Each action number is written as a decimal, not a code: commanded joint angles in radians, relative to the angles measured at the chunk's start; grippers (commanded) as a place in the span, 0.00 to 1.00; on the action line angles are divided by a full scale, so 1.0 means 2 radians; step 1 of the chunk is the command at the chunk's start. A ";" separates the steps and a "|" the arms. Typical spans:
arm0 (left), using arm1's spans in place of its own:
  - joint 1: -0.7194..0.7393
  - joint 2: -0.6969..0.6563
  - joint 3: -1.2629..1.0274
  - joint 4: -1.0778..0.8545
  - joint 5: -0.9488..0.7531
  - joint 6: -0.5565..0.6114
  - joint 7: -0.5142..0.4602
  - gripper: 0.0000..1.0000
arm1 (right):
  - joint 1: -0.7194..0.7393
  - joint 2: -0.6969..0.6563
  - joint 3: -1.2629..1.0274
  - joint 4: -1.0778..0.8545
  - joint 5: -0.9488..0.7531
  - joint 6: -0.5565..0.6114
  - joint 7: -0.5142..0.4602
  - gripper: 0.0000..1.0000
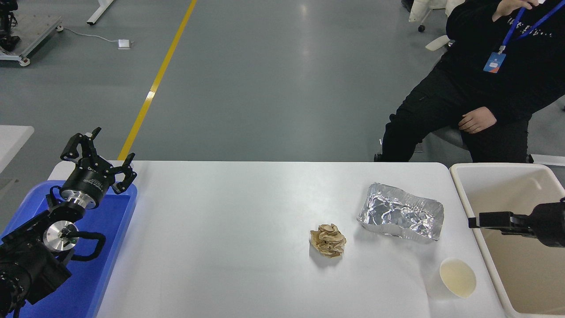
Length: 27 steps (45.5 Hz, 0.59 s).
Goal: Clean the table surface
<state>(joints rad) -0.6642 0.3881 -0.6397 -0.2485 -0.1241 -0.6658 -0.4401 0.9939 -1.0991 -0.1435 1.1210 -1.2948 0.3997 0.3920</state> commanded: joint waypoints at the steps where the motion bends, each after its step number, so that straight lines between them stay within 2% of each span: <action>1: 0.000 0.000 0.000 0.000 0.000 0.000 0.000 1.00 | 0.000 -0.036 -0.014 0.039 -0.038 0.013 0.001 0.99; 27: 0.000 0.000 0.000 0.000 0.001 0.000 0.000 1.00 | -0.011 -0.045 -0.025 0.101 -0.033 0.022 -0.006 0.99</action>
<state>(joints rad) -0.6642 0.3881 -0.6397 -0.2485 -0.1242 -0.6658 -0.4404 0.9775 -1.1889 -0.1848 1.2921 -1.3648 0.4369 0.3871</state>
